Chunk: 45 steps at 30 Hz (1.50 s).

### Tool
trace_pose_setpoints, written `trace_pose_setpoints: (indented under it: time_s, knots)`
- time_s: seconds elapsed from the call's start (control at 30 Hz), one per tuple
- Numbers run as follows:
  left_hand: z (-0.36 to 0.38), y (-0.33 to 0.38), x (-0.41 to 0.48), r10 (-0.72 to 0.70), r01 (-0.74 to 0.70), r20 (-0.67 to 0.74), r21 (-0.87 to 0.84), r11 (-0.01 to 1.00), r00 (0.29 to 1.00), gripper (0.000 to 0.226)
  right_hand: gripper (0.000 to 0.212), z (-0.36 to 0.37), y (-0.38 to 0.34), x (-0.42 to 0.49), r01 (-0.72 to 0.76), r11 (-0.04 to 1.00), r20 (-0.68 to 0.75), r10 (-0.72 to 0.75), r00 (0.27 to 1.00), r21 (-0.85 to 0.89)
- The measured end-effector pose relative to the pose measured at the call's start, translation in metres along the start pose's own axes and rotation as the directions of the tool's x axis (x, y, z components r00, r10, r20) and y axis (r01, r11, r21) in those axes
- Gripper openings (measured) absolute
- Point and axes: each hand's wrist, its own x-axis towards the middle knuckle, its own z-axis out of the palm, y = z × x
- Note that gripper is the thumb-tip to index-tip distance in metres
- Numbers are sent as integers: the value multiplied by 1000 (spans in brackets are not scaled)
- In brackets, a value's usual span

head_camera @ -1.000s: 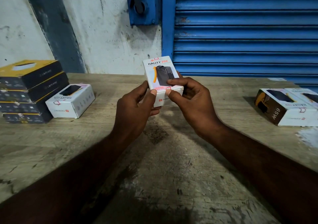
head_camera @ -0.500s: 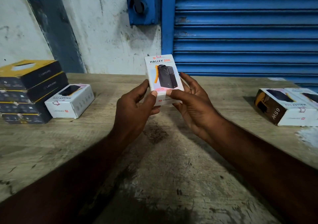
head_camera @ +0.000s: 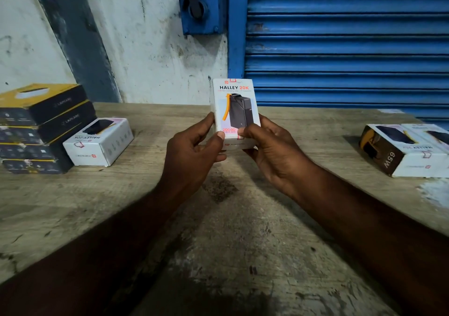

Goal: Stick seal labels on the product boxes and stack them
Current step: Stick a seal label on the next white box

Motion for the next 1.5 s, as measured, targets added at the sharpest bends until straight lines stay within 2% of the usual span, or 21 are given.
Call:
trace_pose_setpoints:
  time_s: [0.13,0.23,0.33,0.43,0.63,0.77,1.03,1.13,1.3,1.37,1.43,1.5]
  knots:
    - [0,2,0,-3,3,1,14,1000,1000,58,24,1,0,-1,7,1000,-27,-7,1000,-18]
    - [-2,2,1,-5,5,7,22,1000,1000,51,19,-2,-4,0,-4,1000,24,4,1000,-13]
    - [-4,1,2,-17,17,2,26,1000,1000,47,27,-5,-7,0,-7,998,82,11,997,-59]
    - [-2,0,2,-21,20,3,29,999,1000,47,34,-5,-5,-2,11,995,51,-6,999,-96]
    - [-2,-1,4,-56,56,5,19,998,998,47,27,-1,0,-5,32,981,-55,-44,998,-192]
    - [-1,-1,3,-57,56,12,29,998,998,48,20,-1,1,-4,33,982,-112,-54,992,-188]
    - [-5,0,5,-77,76,24,28,997,997,47,23,-6,-3,0,7,980,9,-5,1000,-197]
    - [-4,0,5,-86,86,22,24,996,996,46,25,-8,0,1,26,964,-12,-30,999,-263]
    - [-3,-2,4,-55,50,47,105,993,997,43,13,-7,1,0,55,967,-105,-84,991,-250]
    - [-3,-2,3,-26,19,44,152,988,999,44,14,-7,0,1,56,967,-131,-91,987,-248]
    - [-3,1,3,-6,-1,33,186,983,999,49,19,-7,0,3,38,971,-105,-64,992,-235]
    - [-3,1,4,19,-23,25,204,979,1000,45,17,-7,2,4,44,950,-52,-63,997,-310]
